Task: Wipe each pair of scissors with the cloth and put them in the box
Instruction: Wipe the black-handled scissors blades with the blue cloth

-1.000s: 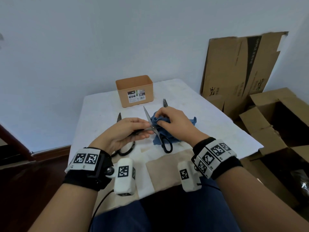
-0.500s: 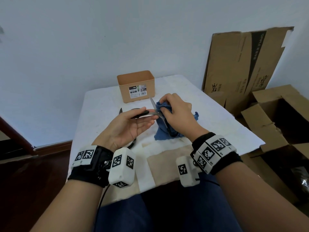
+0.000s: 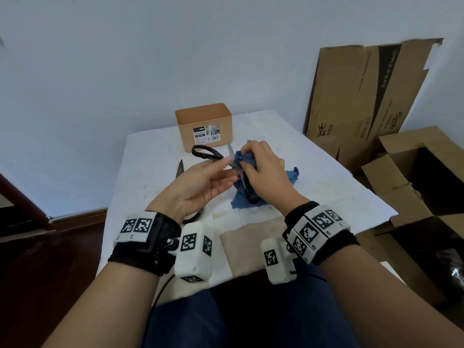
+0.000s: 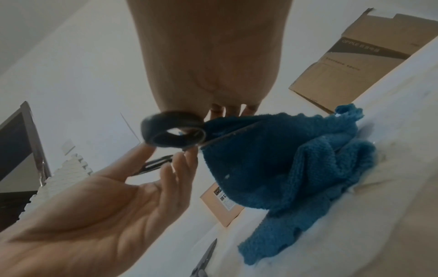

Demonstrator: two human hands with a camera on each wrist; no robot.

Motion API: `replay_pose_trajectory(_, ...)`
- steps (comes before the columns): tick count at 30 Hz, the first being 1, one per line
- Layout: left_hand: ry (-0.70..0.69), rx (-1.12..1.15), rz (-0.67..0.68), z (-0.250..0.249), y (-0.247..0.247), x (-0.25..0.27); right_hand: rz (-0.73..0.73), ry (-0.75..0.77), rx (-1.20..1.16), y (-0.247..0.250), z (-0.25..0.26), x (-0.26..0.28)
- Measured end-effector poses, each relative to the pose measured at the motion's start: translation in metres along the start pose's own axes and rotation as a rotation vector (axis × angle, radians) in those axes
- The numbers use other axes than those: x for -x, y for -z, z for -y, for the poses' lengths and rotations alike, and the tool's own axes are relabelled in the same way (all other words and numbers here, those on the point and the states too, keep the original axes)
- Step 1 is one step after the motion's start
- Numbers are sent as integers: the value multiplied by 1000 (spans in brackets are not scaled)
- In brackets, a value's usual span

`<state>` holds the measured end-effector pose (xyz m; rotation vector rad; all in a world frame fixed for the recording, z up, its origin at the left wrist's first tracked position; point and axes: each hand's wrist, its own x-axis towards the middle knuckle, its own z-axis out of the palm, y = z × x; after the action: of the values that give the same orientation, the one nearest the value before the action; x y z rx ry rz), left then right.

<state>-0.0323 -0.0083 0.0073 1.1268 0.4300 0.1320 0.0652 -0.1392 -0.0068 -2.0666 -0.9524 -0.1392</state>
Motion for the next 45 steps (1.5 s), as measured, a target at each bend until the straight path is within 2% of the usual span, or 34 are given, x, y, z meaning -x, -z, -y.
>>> replay_pose_trajectory(4,-30,-146,-67,5,1,-7,17,25,-67,-4,0,2)
replay_pose_trajectory(10,-50,-207,-86,6,4,-9,-108,-118,-312,9,-5,-1)
replay_pose_trajectory(13,-73,-264,-58,7,2,-10,-71,-143,-389,11,-4,-2)
replay_pose_trajectory(18,-96,-299,-65,12,2,-12,22,-147,-383,0,-4,1)
replay_pose_trajectory(23,-107,-290,-83,17,4,-12,33,-139,-386,-3,-6,4)
replay_pose_trajectory(28,-140,-308,-100,19,-1,-11,22,-215,-413,-3,-9,2)
replay_pose_trajectory(34,-190,-317,-102,19,-3,-9,122,-260,-411,3,-13,-3)
replay_pose_trajectory(45,-269,-374,-35,21,-2,-10,81,-120,-212,3,-12,1)
